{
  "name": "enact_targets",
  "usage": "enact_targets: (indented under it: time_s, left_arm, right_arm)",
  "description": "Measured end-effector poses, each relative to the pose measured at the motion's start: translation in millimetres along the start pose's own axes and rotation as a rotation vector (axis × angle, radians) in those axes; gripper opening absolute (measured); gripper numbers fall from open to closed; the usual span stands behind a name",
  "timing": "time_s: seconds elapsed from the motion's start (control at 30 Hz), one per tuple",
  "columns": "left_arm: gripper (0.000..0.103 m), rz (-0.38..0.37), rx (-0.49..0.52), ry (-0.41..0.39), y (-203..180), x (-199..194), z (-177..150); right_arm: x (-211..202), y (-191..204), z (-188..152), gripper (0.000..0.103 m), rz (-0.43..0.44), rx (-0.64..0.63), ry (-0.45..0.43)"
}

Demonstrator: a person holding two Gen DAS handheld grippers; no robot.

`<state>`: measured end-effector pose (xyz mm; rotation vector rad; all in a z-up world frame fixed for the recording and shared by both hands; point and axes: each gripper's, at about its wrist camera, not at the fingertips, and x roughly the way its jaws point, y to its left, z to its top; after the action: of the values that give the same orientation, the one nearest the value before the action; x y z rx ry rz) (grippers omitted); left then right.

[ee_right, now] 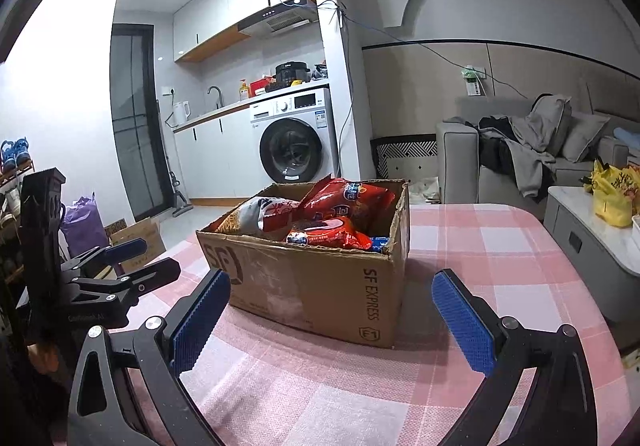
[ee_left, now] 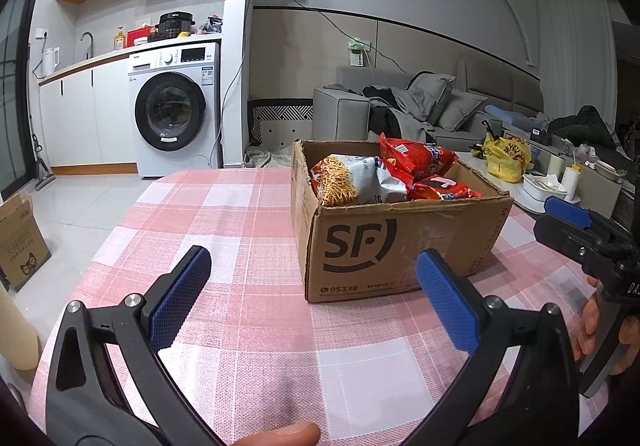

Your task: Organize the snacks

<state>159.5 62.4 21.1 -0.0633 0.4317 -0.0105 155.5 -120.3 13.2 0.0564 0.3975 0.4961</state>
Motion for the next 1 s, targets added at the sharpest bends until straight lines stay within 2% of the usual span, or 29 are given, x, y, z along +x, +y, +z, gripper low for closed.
enact_targets:
  time_s: [1.0]
  left_arm:
    - [0.103, -0.009, 0.01, -0.007, -2.0, 1.0, -2.4]
  right_arm:
    - [2.4, 1.0, -2.6, 0.103, 0.002, 0.003, 0.003]
